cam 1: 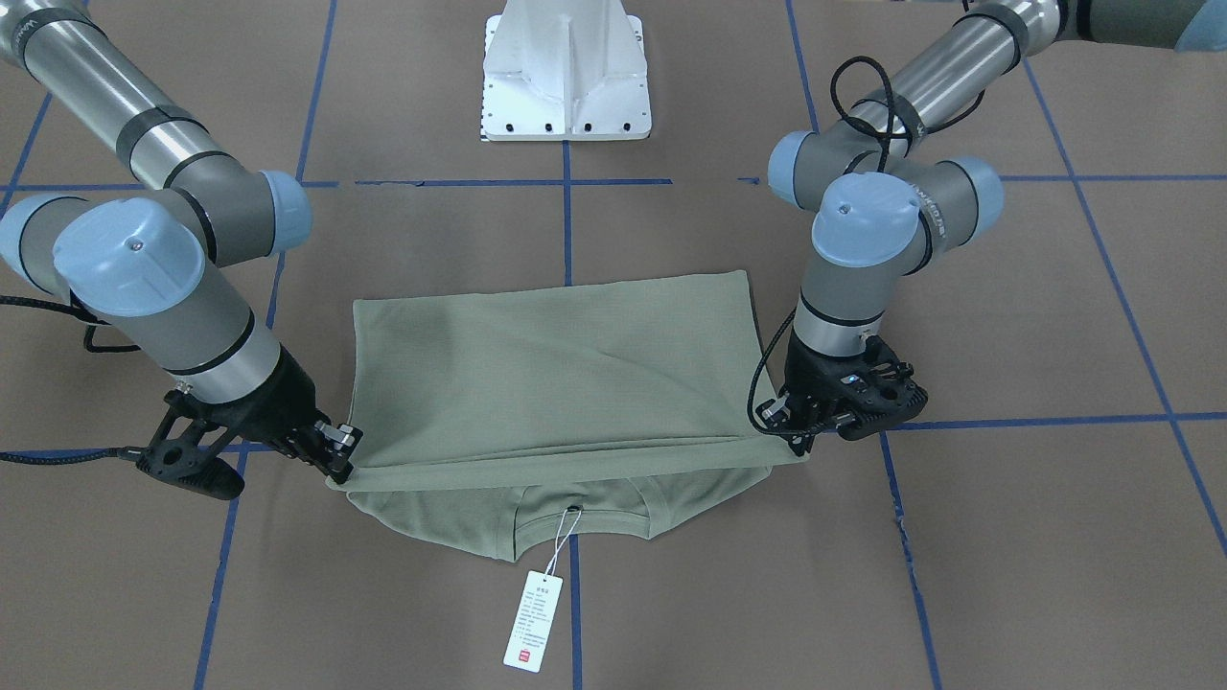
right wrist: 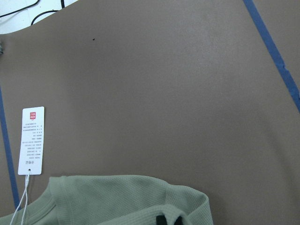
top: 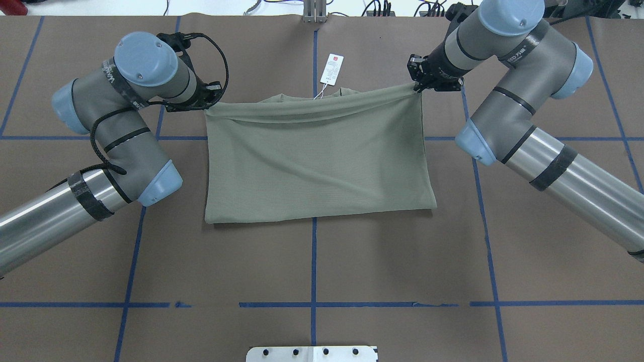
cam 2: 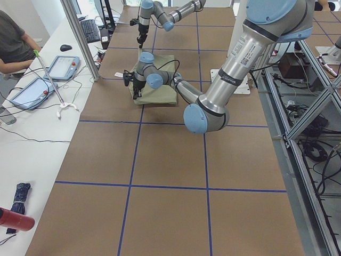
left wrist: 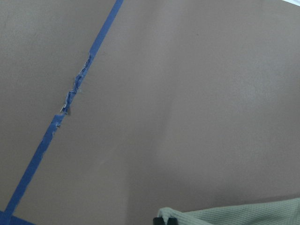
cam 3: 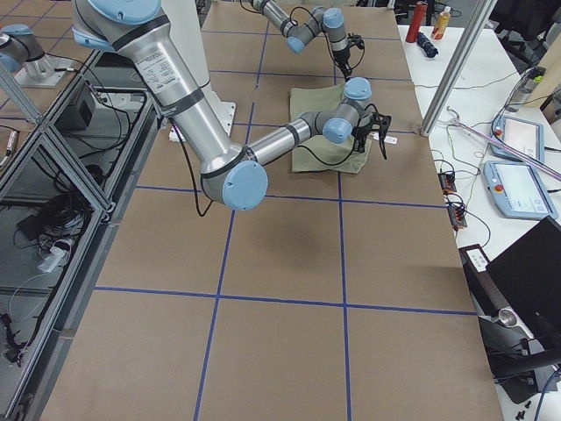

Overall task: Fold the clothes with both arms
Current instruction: 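Lower the hem onto the collar and open both grippers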

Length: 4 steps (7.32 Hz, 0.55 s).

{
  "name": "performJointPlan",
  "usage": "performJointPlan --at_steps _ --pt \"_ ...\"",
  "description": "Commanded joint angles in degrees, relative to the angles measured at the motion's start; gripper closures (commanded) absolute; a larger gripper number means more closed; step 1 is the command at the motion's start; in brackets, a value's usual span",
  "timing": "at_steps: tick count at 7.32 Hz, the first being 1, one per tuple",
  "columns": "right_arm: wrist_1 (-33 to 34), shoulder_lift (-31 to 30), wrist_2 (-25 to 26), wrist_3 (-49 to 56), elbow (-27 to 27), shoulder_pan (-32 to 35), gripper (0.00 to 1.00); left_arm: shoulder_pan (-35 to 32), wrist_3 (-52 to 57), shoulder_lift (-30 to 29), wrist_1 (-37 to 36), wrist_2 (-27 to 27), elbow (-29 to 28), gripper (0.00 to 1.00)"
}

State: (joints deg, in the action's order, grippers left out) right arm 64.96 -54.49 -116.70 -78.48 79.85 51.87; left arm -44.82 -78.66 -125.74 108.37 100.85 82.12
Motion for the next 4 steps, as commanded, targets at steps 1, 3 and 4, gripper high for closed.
performJointPlan --at_steps 1,3,4 --pt "-0.01 0.78 0.33 -0.1 -0.13 -0.36 1.0 0.0 0.17 -0.12 0.17 -0.04 -0.12 1.0" --pt "-4.03 0.79 0.42 -0.27 -0.13 -2.28 1.0 0.0 0.0 -0.56 0.17 0.05 0.05 1.0" --pt "-4.23 0.7 0.33 -0.36 -0.13 -2.47 1.0 0.0 -0.18 -0.74 0.09 -0.04 0.05 0.63"
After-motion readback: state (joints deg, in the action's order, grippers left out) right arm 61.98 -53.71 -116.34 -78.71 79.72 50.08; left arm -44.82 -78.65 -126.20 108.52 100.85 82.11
